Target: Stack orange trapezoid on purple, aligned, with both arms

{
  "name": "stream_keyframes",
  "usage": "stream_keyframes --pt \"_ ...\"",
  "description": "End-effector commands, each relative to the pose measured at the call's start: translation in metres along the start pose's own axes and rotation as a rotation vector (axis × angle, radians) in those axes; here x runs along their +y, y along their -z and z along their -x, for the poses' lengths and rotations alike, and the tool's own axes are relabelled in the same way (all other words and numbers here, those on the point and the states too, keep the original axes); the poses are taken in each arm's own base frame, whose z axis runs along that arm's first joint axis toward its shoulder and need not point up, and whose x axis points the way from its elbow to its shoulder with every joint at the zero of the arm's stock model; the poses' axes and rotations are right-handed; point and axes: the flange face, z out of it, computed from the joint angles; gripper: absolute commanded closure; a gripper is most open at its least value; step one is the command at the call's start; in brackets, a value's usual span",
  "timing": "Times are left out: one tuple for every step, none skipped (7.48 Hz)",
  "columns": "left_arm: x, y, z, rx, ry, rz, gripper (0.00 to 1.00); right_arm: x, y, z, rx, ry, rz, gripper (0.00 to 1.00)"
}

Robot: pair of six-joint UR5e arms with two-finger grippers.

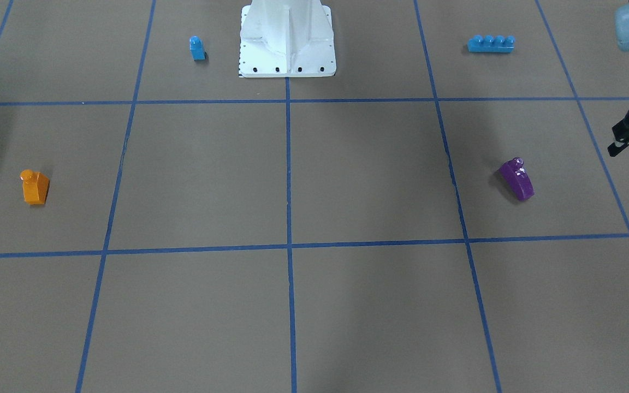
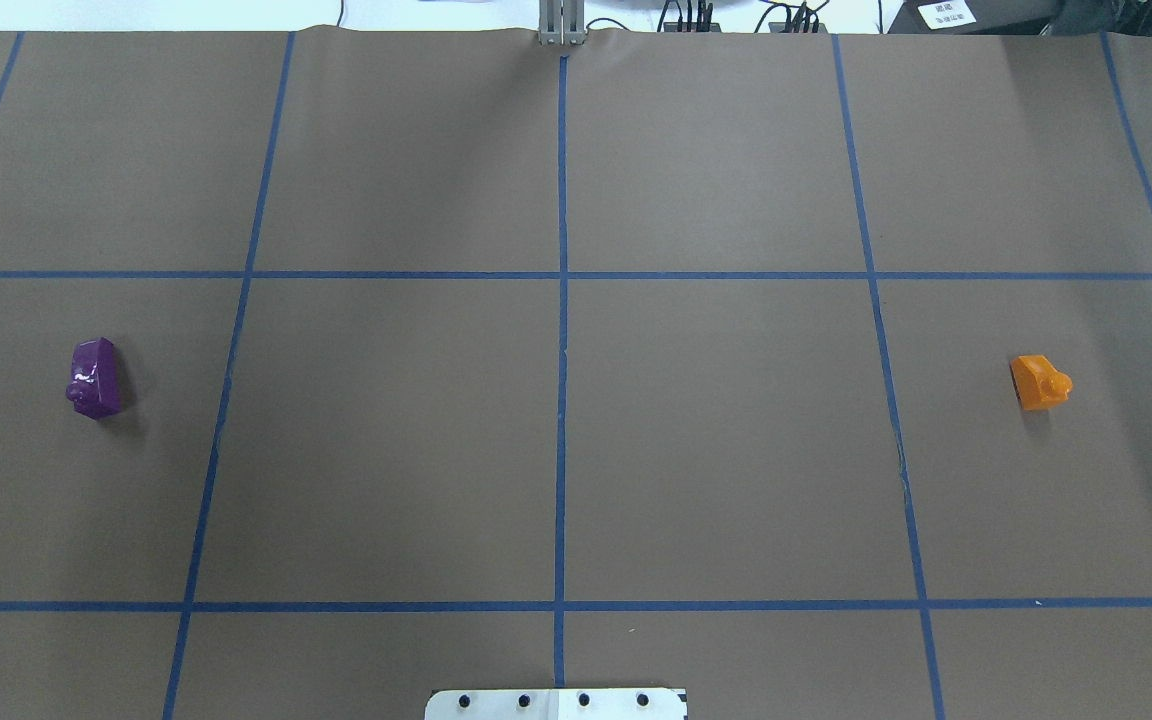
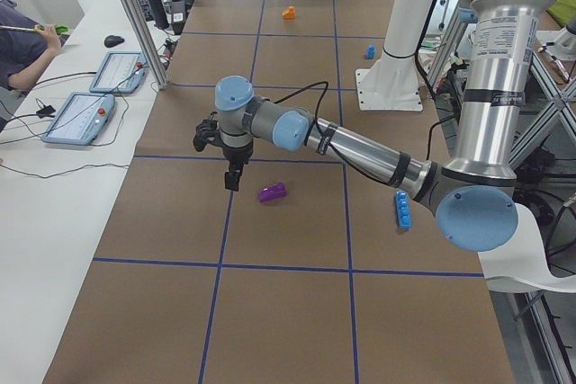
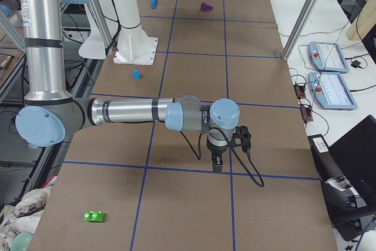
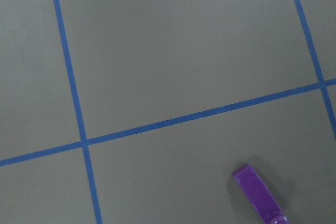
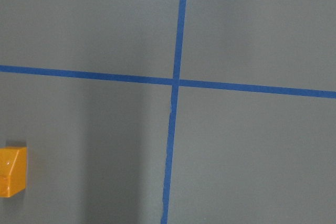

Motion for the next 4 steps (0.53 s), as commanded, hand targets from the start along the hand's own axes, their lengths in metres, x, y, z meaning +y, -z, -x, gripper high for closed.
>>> stream_keyframes --pt "0.029 -0.055 -0.048 0.008 0.184 -0.008 0.00 -0.003 -0.004 0.008 0.002 0.016 0.009 0.00" --pt "0.051 -0.082 -0.056 -0.011 0.214 -0.007 0.00 -0.008 0.004 0.017 0.002 0.034 -0.007 0.00" --pt "0.070 -0.107 -0.069 -0.042 0.238 -0.031 0.00 -0.004 0.003 0.016 -0.001 0.030 -0.006 0.00" --pt "0.087 -0.129 -0.076 -0.044 0.261 -0.043 0.00 -0.002 0.000 0.014 0.001 0.019 0.000 0.00"
